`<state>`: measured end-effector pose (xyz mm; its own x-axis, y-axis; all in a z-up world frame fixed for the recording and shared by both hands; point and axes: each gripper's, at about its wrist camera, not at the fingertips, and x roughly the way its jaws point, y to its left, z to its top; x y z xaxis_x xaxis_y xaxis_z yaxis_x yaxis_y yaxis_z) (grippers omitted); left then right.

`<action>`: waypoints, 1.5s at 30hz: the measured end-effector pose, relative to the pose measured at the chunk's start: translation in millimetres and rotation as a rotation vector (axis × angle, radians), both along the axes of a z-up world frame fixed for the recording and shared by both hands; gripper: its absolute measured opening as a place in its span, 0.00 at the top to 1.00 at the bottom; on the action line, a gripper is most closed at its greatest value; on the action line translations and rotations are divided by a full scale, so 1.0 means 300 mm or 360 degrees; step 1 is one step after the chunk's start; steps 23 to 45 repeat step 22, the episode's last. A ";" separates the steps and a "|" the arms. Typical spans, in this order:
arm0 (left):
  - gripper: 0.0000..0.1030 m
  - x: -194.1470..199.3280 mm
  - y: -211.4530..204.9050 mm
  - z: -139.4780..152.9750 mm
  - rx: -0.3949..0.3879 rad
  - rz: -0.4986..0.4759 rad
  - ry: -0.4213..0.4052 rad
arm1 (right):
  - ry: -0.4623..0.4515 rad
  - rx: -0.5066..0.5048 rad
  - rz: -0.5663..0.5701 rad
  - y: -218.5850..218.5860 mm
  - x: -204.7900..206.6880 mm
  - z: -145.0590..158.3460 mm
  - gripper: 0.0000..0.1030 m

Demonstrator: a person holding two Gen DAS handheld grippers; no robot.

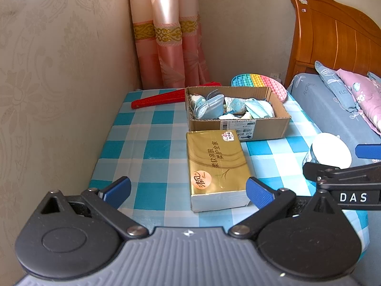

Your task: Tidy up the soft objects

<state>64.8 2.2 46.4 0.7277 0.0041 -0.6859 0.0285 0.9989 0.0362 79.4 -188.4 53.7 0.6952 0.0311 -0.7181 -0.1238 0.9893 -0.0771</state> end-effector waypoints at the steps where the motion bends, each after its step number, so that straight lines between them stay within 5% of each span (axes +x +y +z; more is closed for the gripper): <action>1: 0.01 0.000 0.001 0.001 -0.0001 0.0000 0.0001 | -0.0001 -0.0001 0.0002 0.000 0.000 0.000 0.00; 45: 0.01 -0.002 -0.003 0.004 0.0002 -0.0002 0.0000 | -0.0002 -0.0002 -0.0003 -0.004 -0.002 0.003 0.00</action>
